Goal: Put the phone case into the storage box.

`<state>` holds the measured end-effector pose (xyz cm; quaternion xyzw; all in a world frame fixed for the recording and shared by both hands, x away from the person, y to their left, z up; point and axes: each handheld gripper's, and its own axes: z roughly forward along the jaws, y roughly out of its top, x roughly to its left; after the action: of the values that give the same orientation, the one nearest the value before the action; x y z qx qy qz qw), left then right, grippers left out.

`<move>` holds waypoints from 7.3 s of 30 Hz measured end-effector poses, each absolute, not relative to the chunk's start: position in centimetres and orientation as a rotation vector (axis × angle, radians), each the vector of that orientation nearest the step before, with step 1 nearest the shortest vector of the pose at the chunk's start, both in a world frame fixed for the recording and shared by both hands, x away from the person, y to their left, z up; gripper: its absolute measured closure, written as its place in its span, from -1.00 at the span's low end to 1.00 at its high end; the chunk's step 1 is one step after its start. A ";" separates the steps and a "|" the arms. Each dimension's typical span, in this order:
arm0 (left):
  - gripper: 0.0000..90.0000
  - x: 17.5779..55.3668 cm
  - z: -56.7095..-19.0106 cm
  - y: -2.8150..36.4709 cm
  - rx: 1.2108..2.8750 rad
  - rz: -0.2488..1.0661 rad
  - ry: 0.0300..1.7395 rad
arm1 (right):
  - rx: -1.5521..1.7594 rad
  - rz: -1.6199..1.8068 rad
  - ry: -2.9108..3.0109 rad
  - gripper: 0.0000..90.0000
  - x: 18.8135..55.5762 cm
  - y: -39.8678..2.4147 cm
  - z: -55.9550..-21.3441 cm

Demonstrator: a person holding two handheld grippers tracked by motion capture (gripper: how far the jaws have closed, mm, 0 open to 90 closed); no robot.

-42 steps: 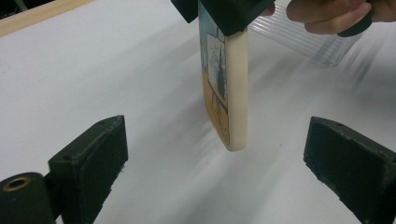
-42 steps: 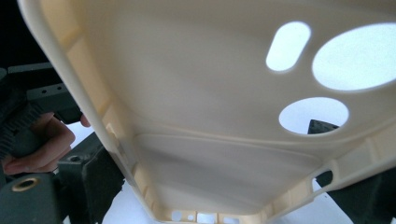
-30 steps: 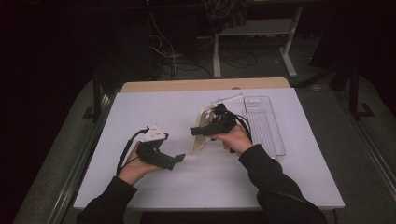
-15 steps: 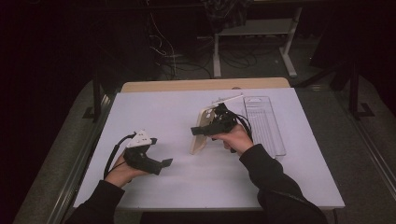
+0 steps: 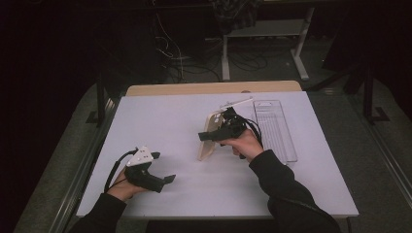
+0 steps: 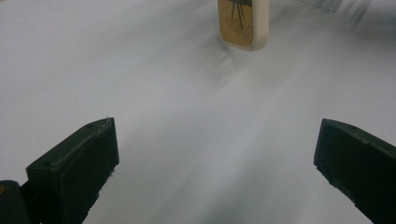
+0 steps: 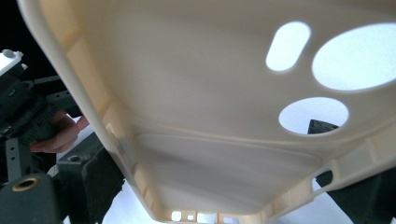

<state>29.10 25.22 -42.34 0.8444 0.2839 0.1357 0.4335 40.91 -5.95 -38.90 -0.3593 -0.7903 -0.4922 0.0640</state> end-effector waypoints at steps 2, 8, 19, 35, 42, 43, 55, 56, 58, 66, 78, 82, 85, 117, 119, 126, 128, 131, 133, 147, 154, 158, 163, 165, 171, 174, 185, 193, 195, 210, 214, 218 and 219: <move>-1.00 29.1 -42.3 25.2 2.099 0.340 0.712 | -1.085 -1.478 -2.389 -0.82 40.9 -5.9 -39.0; -1.00 29.3 -42.5 25.2 2.125 0.369 0.713 | -1.086 -1.459 -2.404 -0.82 41.0 -5.7 -39.2; -1.00 29.4 -42.4 25.5 2.121 0.361 0.736 | -1.109 -1.445 -2.431 -0.82 41.7 -6.3 -38.3; -1.00 29.3 -42.5 25.3 2.115 0.349 0.751 | -1.163 -1.488 -2.419 -0.82 43.2 -7.5 -36.1; -1.00 29.3 -42.4 25.3 2.120 0.356 0.752 | -1.185 -1.491 -2.415 -0.82 43.7 -8.0 -35.4; -1.00 29.2 -42.4 25.2 2.120 0.361 0.755 | -1.190 -1.488 -2.416 -0.82 43.8 -8.1 -35.3; -1.00 29.4 -42.5 25.3 2.123 0.360 0.758 | -1.229 -1.516 -2.417 -0.81 44.6 -9.4 -33.8; -1.00 29.4 -42.5 25.3 2.121 0.359 0.759 | -1.235 -1.520 -2.420 -0.82 44.7 -9.5 -33.7; -1.00 29.4 -42.4 25.3 2.124 0.359 0.758 | -1.239 -1.525 -2.425 -0.81 44.9 -9.8 -33.5; -1.00 29.4 -42.4 25.2 2.122 0.355 0.759 | -1.281 -1.537 -2.415 -0.81 45.4 -10.9 -32.6; -1.00 29.4 -42.4 25.1 2.132 0.340 0.765 | -1.343 -1.557 -2.418 -0.81 46.0 -12.6 -31.1; -1.00 29.3 -42.4 25.1 2.120 0.334 0.774 | -1.368 -1.555 -2.421 -0.81 46.3 -13.2 -30.6; -1.00 29.4 -42.5 25.1 2.125 0.335 0.774 | -1.390 -1.557 -2.417 -0.81 46.6 -13.7 -30.4; -1.00 29.4 -42.4 25.1 2.123 0.337 0.768 | -1.635 -1.543 -2.402 -0.81 47.9 -19.5 -29.2; -1.00 29.4 -42.4 25.1 2.123 0.336 0.768 | -1.651 -1.540 -2.401 -0.81 48.0 -19.9 -29.2; -1.00 29.4 -42.4 25.0 2.119 0.331 0.770 | -1.705 -1.507 -2.408 -0.81 48.2 -20.8 -29.4; -1.00 29.4 -42.5 25.0 2.122 0.333 0.769 | -1.723 -1.494 -2.418 -0.81 48.3 -21.0 -29.5; -1.00 29.3 -42.5 25.0 2.116 0.327 0.778 | -1.745 -1.475 -2.430 -0.81 48.6 -21.4 -29.6; -1.00 29.3 -42.5 24.9 2.112 0.329 0.781 | -1.772 -1.458 -2.435 -0.81 48.7 -21.7 -29.8; -1.00 29.2 -42.4 24.9 2.117 0.323 0.776 | -1.881 -1.342 -2.473 -0.81 49.1 -22.4 -30.4; -1.00 29.2 -42.4 24.8 2.115 0.326 0.769 | -1.928 -1.256 -2.472 -0.81 49.3 -22.3 -31.8; -1.00 29.3 -42.5 24.8 2.113 0.327 0.767 | -1.949 -1.210 -2.473 -0.81 49.5 -22.1 -32.6; -1.00 29.3 -42.5 24.7 2.113 0.322 0.770 | -1.964 -1.166 -2.480 -0.81 49.8 -21.8 -33.4; -1.00 29.3 -42.5 24.7 2.114 0.322 0.769 | -1.970 -1.146 -2.487 -0.81 49.9 -21.6 -33.7; -1.00 29.3 -42.5 24.6 2.114 0.313 0.766 | -1.998 -1.088 -2.500 -0.81 50.4 -20.8 -34.4; -1.00 29.3 -42.5 24.5 2.114 0.312 0.765 | -2.026 -1.059 -2.490 -0.81 50.6 -20.6 -34.7; -1.00 29.3 -42.5 24.6 2.112 0.306 0.766 | -2.069 -1.003 -2.487 -0.81 51.3 -20.3 -35.9; -1.00 29.2 -42.5 24.5 2.112 0.302 0.767 | -2.095 -0.975 -2.508 -0.81 51.6 -20.3 -36.4; -1.00 29.2 -42.5 24.5 2.112 0.302 0.768 | -2.098 -0.964 -2.509 -0.82 51.7 -20.2 -36.5; -1.00 29.3 -42.5 24.5 2.108 0.295 0.768 | -2.126 -0.951 -2.543 -0.83 52.6 -19.7 -37.3; -1.00 29.4 -42.5 24.5 2.112 0.294 0.768 | -2.136 -0.948 -2.546 -0.83 53.0 -19.5 -37.4; -1.00 29.4 -42.6 24.5 2.118 0.295 0.763 | -2.155 -0.968 -2.536 -0.83 53.3 -19.5 -37.5; -1.00 29.4 -42.6 24.5 2.118 0.294 0.764 | -2.159 -0.973 -2.532 -0.83 53.4 -19.5 -37.6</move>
<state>29.41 24.53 -42.59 0.8456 0.3052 0.1172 0.4220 53.40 -19.45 -37.55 -0.6145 -0.7207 -0.2770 -0.1622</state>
